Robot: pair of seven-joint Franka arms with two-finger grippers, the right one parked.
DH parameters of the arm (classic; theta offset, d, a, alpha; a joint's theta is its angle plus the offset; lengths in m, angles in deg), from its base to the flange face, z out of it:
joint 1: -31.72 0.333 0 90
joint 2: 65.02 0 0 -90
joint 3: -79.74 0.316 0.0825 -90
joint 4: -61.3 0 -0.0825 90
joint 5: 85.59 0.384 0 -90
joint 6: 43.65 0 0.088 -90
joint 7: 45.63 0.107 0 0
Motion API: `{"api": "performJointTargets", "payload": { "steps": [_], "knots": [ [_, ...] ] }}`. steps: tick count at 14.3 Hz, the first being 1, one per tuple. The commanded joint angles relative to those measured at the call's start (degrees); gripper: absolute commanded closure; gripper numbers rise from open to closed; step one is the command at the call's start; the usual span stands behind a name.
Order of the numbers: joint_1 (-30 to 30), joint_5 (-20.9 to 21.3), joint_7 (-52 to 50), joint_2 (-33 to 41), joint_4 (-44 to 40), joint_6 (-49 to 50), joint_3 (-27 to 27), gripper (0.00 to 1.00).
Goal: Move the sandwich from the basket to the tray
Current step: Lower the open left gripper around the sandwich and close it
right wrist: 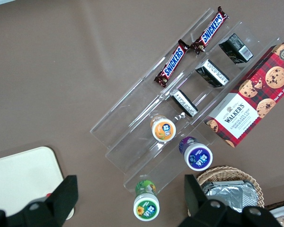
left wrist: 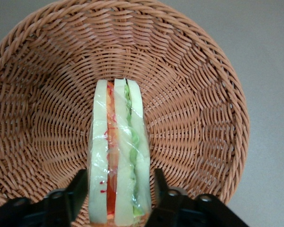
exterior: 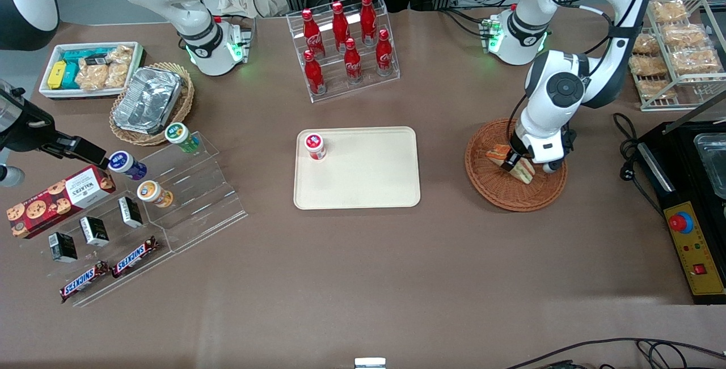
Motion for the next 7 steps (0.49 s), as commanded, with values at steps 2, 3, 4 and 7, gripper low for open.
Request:
{"api": "performJointTargets", "payload": {
  "steps": [2,3,4,7],
  "knots": [
    [-0.7,1.7,-2.6,1.6,-0.4,0.0,0.6,1.0],
    [-0.6,1.7,-2.6,2.3,-1.3,1.7,0.6,1.0],
    [-0.7,2.1,-2.2,2.9,-2.9,5.3,0.6,1.0],
    [-0.4,3.6,2.4,3.2,-14.0,21.6,0.5,1.0]
  ]
}}
